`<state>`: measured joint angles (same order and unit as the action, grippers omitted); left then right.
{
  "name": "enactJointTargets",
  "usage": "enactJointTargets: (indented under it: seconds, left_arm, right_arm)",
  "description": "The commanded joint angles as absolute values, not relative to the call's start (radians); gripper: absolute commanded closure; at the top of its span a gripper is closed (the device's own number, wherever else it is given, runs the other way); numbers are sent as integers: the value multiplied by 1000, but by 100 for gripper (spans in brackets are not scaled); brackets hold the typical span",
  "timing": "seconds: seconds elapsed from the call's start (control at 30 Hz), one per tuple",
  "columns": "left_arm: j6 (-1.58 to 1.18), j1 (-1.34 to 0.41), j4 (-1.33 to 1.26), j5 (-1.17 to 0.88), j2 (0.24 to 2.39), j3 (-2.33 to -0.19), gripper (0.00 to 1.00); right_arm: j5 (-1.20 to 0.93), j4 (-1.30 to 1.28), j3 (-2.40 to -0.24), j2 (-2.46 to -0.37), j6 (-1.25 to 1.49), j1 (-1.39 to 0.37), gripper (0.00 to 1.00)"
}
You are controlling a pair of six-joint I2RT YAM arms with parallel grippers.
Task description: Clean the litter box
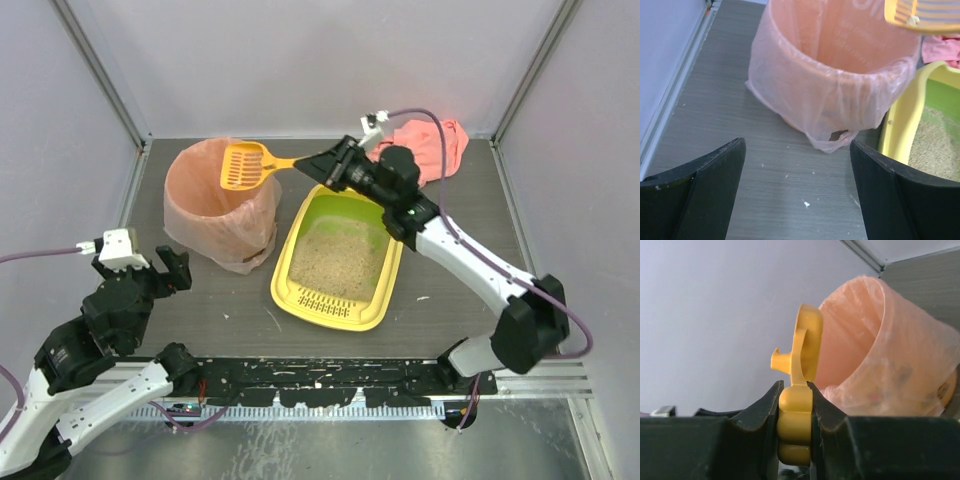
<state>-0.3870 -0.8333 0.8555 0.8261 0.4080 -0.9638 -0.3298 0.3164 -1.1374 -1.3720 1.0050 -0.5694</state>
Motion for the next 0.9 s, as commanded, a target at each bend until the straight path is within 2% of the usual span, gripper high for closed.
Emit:
enactJointTargets:
  seconds: [0.0, 0.23, 0.47, 0.53, 0.73, 0.87]
  left_arm:
    - [-524, -833, 1012, 909, 366, -989, 13]
    - [-590, -832, 1064, 911, 320, -963, 13]
    - [-583, -834, 1056, 907, 335, -955, 13]
    - [-580, -833, 1050, 897, 343, -952, 9]
    - [-542, -832, 1007, 850, 360, -943, 7]
    - [-514, -832, 971, 817, 369, -937, 6]
  right_arm:
    - [-243, 251, -1385, -1478, 706, -631, 99]
    - [-302, 78, -1652, -1634, 256, -689, 99]
    - [-269, 9, -1740, -1676, -157, -780, 99]
    - [-227, 3, -1759, -1677, -235, -805, 99]
    - [-174, 28, -1758, -1607, -229, -832, 99]
    - [-102, 123, -1615, -1455, -121, -833, 99]
